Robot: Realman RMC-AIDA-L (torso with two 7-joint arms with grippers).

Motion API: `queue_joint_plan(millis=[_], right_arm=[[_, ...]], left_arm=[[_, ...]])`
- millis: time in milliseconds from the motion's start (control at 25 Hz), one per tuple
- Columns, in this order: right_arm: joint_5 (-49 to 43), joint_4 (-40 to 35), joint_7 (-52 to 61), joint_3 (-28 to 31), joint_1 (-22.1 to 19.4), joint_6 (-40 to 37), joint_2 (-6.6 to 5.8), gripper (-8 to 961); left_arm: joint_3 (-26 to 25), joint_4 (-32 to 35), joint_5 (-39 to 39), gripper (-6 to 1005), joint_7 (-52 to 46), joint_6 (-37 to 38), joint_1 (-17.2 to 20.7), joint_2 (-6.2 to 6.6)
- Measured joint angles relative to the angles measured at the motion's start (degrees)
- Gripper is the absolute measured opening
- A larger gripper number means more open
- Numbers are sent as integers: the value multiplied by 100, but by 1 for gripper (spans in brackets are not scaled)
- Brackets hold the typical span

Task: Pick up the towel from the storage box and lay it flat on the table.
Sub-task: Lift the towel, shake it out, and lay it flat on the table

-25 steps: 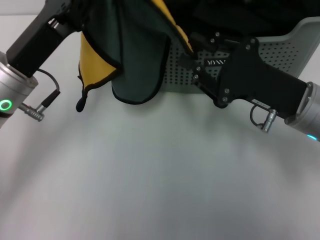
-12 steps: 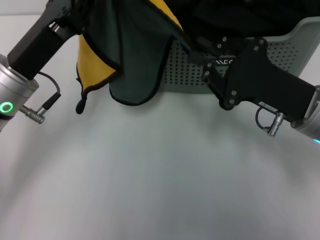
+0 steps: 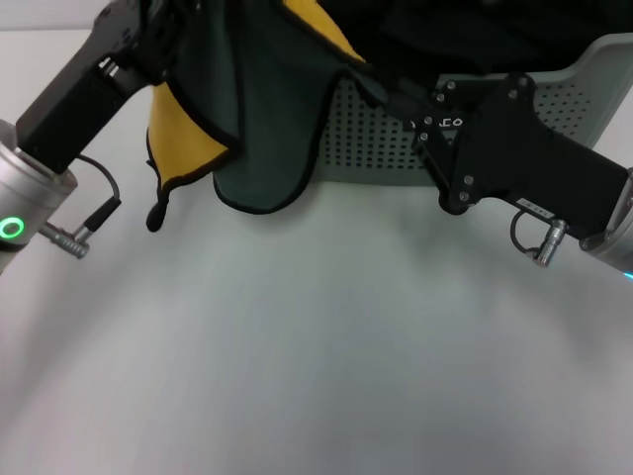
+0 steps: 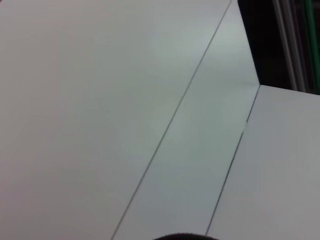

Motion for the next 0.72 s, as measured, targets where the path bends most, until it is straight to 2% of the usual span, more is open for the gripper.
queue_joint_plan(millis=[240,400,560,720], right_arm=[[-23,-429,19,89,-41,-15,-52,-1],[-60,-979,176,407,-125,43,-55,-1],[-181,-1377,539,871,-99,120,-74,0],[-702,-1903,1011,1354,-84,402,-56,0]], left_arm=[[-29,-640,66,84,269,475,-94,17],[-6,-1456,168,87,496,637,-146,19],[12,-2339,312,89,885,926,-360,6],[18,-2820,599,232,1301,1310,-526,-9]])
